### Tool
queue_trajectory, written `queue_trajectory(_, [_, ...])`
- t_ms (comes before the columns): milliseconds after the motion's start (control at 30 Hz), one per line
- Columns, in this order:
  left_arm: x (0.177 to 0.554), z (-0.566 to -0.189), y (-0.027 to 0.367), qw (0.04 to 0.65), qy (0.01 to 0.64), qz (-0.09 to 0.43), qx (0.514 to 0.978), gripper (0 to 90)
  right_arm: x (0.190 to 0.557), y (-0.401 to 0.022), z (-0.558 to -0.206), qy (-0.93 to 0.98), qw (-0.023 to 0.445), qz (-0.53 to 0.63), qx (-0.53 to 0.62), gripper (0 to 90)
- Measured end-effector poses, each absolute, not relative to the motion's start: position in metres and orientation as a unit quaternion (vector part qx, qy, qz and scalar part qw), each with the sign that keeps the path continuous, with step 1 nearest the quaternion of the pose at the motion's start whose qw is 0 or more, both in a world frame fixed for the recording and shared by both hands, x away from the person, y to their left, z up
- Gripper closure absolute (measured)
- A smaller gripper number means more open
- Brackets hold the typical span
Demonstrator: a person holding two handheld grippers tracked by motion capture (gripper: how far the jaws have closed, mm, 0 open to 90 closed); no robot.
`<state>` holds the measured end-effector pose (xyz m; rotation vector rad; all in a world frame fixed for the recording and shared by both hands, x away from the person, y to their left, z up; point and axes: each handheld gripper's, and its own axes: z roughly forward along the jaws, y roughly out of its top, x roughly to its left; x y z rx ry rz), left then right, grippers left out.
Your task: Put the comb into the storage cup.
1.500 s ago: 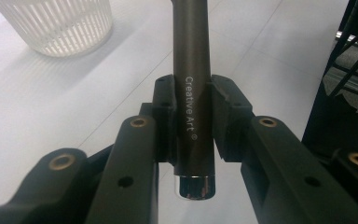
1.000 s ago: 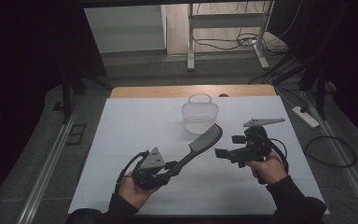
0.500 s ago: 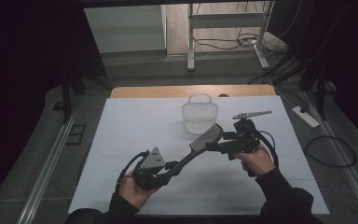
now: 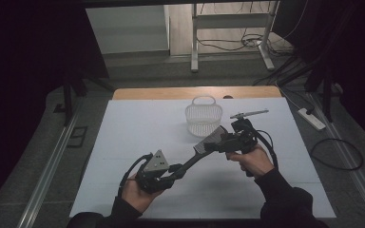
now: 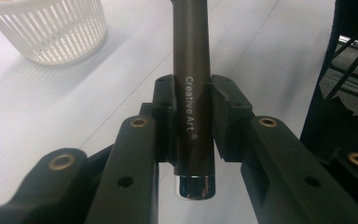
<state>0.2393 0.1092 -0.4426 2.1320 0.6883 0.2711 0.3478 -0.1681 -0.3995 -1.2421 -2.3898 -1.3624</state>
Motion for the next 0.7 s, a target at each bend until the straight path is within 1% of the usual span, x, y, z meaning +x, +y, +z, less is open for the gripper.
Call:
queue_trajectory(67, [0.239, -0.443, 0.109, 0.427, 0.276, 0.11, 0.854, 72.4, 0.348, -0.168, -0.4, -0.791, 0.063, -0.449, -0.412, 0.1])
queue_trajectory(133, [0.239, -0.443, 0.109, 0.427, 0.276, 0.112, 0.854, 72.4, 0.347, -0.168, -0.4, -0.79, 0.065, -0.449, -0.412, 4.0])
queue_trajectory(167, [0.239, -0.443, 0.109, 0.427, 0.277, 0.113, 0.853, 72.3, 0.347, -0.169, -0.4, -0.789, 0.066, -0.45, -0.413, 7.2])
queue_trajectory(200, [0.239, -0.443, 0.108, 0.426, 0.277, 0.113, 0.854, 72.3, 0.347, -0.17, -0.4, -0.787, 0.07, -0.451, -0.415, 14.8])
queue_trajectory(233, [0.239, -0.443, 0.108, 0.426, 0.278, 0.115, 0.854, 72.3, 0.347, -0.17, -0.4, -0.787, 0.07, -0.451, -0.415, 14.8])
queue_trajectory(267, [0.239, -0.443, 0.108, 0.424, 0.278, 0.117, 0.854, 72.3, 0.347, -0.17, -0.4, -0.786, 0.071, -0.452, -0.416, 16.9])
queue_trajectory(533, [0.24, -0.445, 0.108, 0.419, 0.282, 0.121, 0.855, 72.3, 0.35, -0.178, -0.403, -0.77, 0.101, -0.467, -0.423, 46.5])
queue_trajectory(700, [0.242, -0.446, 0.108, 0.416, 0.281, 0.125, 0.856, 72.2, 0.35, -0.179, -0.405, -0.766, 0.112, -0.469, -0.424, 59.3])
